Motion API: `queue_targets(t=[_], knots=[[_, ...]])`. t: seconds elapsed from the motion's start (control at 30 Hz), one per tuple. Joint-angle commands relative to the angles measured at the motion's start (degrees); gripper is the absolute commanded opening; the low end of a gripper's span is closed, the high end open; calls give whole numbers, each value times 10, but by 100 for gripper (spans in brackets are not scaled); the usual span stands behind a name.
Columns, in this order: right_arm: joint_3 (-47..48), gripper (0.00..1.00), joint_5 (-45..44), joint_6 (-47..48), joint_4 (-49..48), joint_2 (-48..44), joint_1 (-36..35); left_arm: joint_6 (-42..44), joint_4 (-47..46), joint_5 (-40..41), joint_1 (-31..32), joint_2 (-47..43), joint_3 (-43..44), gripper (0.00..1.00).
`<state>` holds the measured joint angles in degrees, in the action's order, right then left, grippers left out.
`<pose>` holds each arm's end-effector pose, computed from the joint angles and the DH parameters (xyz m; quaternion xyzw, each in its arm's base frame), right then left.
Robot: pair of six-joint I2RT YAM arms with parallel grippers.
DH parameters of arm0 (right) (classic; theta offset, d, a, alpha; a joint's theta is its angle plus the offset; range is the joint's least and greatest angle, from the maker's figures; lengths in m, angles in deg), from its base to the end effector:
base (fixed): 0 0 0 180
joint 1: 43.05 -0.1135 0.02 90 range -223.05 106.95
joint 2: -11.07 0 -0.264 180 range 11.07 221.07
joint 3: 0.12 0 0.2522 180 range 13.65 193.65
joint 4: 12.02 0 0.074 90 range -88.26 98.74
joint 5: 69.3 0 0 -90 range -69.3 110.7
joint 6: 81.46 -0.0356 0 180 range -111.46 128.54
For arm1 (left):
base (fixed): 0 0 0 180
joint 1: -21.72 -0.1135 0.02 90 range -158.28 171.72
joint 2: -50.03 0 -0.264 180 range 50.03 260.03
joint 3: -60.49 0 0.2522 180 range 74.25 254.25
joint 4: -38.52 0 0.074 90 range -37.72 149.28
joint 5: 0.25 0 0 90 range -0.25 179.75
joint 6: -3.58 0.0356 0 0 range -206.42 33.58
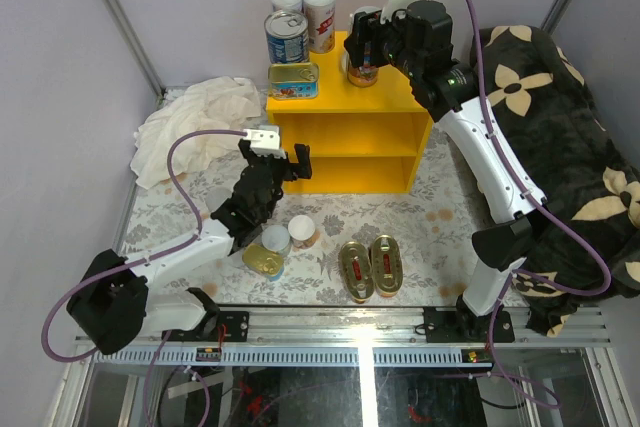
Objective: Place and organize the canned foods onto the counter
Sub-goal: Place the canned food on the counter, then adjust the counter at the center of the board.
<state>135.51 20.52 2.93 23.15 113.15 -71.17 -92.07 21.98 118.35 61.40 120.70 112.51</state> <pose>0.3484 0.1861 0.5079 -0.1389 0.7035 0.2011 0.6674 0.2239 -0.1636 0.2781 0.0403 0.7173 -0.0950 0.6891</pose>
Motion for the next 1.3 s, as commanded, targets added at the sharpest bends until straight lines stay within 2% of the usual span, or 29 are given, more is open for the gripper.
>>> queue_targets(t=[0.0,0.13,0.3,0.4,0.53,0.6,0.67,0.73,0.8,0.83,0.9,1.03,1.27], knots=[[11,0,26,-24,-70,-21,-2,12,-118,27,4,-40,-32,95],[13,0,31,-30,-72,-13,-2,-8,-112,-29,-30,-66,-52,94],[16,0,40,-35,-74,-4,-2,-48,-53,-173,-119,-46,-20,92],[18,0,43,-37,-72,0,-2,-53,-29,-212,-142,-11,13,91],[16,2,47,-40,-64,-2,-2,-51,-54,-217,-147,27,37,89],[13,15,48,-39,-61,-4,-2,-43,-55,-219,-148,46,54,87],[9,47,50,-37,-57,-8,-2,-36,-59,-220,-148,63,69,83],[3,72,44,-38,-55,-13,-2,-31,-70,-218,-148,79,75,75],[-7,89,37,-37,-54,-20,-2,-29,-77,-223,-148,92,77,66],[-12,94,36,-36,-54,-25,-2,-30,-82,-227,-147,96,77,62],[-25,99,35,-37,-51,-35,-2,-31,-89,-232,-147,99,75,54],[-76,100,38,-38,-64,-65,-2,-35,-95,-235,-147,98,69,39],[-164,99,72,-31,-83,-162,-2,-29,-77,-246,-147,89,63,25]])
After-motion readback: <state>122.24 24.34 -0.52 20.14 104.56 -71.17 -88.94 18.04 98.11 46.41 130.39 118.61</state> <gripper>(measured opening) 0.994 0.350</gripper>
